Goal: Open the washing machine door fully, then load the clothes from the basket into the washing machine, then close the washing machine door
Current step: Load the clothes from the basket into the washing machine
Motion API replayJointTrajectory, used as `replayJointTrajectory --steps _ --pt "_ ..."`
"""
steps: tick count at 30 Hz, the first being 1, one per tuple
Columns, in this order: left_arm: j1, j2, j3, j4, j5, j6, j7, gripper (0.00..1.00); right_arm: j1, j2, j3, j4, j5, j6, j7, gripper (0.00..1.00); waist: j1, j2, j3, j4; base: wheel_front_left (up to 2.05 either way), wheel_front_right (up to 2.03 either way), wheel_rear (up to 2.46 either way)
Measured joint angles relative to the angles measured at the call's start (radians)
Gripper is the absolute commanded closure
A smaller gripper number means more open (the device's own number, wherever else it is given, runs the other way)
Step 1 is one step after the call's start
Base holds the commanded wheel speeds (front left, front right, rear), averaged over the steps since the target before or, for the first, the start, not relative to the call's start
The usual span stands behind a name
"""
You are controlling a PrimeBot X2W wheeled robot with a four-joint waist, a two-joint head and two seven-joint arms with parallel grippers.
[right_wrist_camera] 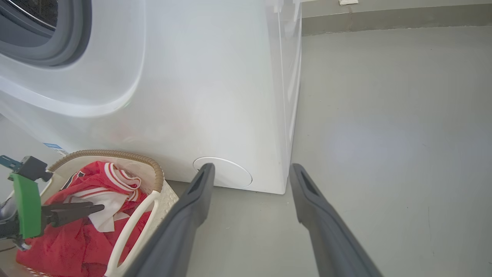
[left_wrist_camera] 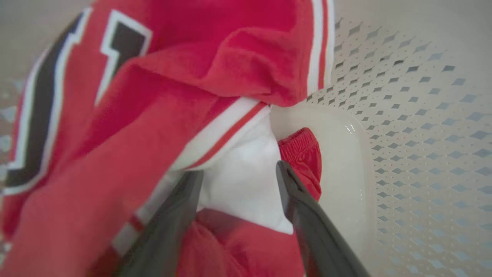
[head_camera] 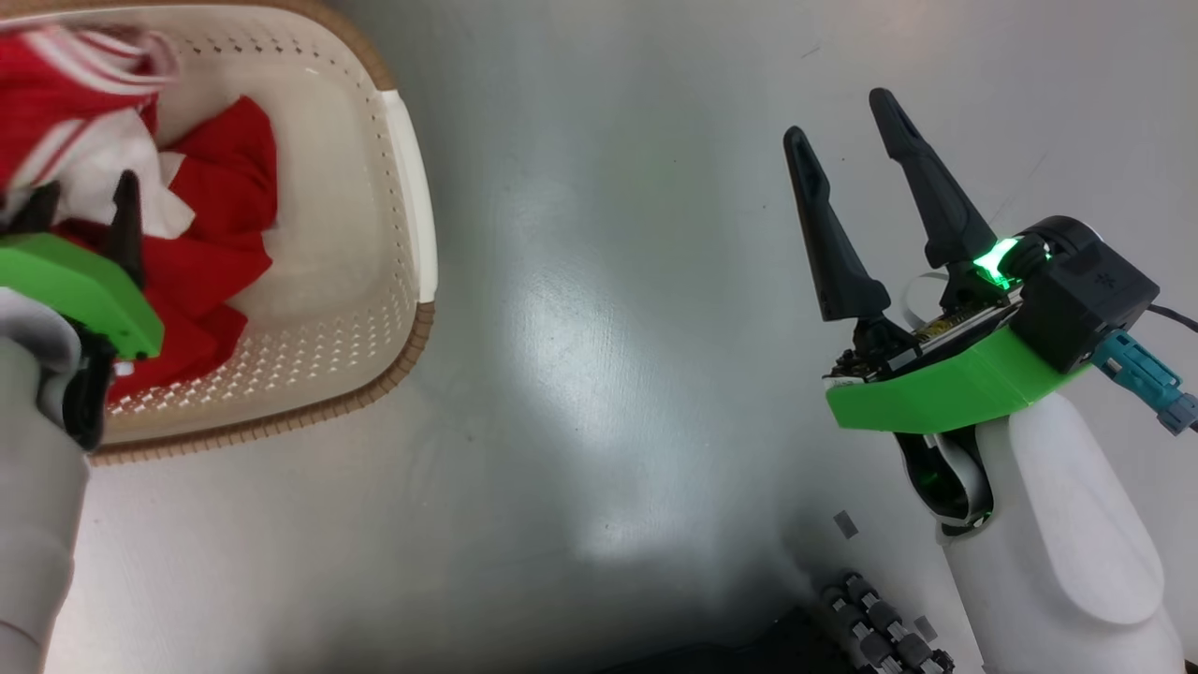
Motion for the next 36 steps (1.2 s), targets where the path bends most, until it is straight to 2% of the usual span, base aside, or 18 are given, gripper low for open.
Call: replayJointTrajectory --steps 2,3,4,5,6,25,26,27,28,36 --pt "0.0 0.0 -0.02 -0.009 -0.015 0.0 0.003 0.0 0.0 0.0 -0.001 0.0 0.0 0.0 0.0 0.0 -0.0001 0.0 0.001 0.0 0.0 0.0 0.0" --pt "0.0 0.004 -0.028 -0.009 -0.027 0.0 0.007 0.17 -0.001 0.0 -0.001 0.0 0.0 0.0 0.0 0.0 0.0 0.0 0.0 0.001 0.0 0.0 0.0" --pt "0.0 0.007 -0.035 -0.009 -0.037 0.0 0.007 0.49 -0.002 0.0 -0.001 0.0 0.0 0.0 0.0 0.0 -0.0001 0.0 -0.001 0.001 0.0 0.0 0.0" --pt "0.0 0.012 -0.043 -0.01 -0.046 0.0 0.007 0.66 -0.003 0.001 -0.001 0.0 0.0 0.0 0.0 0.0 0.0 0.0 -0.003 0.002 0.0 0.0 0.0" --pt "0.0 0.016 -0.052 -0.01 -0.054 0.0 0.008 1.0 -0.004 0.001 -0.001 0.0 0.0 0.0 0.0 0.0 0.0 0.0 -0.005 0.002 0.0 0.0 0.0" --pt "0.0 0.033 -0.187 -0.016 -0.177 0.0 -0.012 1.0 -0.005 0.002 0.004 0.009 0.0 0.0 0.0 0.0 0.0 0.0 -0.03 0.012 0.0 0.0 0.0" --pt "0.0 0.032 -0.188 -0.015 -0.185 0.0 -0.021 0.94 -0.005 0.002 0.004 0.011 0.0 0.0 0.0 0.0 0.0 0.0 -0.033 0.013 0.0 0.0 0.0" --pt "0.0 0.031 -0.19 -0.014 -0.192 0.0 -0.026 0.33 -0.005 0.002 0.004 0.013 0.0 0.0 0.0 0.0 0.0 0.0 -0.036 0.015 0.0 0.0 0.0" --pt "0.0 0.031 -0.196 -0.012 -0.193 0.0 -0.031 0.0 -0.005 0.002 0.005 0.016 0.0 0.0 0.0 0.0 -0.0001 0.0 -0.04 0.016 0.0 0.0 0.0" --pt "0.017 0.019 -0.254 -0.046 -0.212 0.0 -0.079 0.0 -0.006 0.0 0.012 0.043 0.002 0.0 0.0 0.0 0.0 0.0 -0.093 0.031 0.0 0.0 0.0"
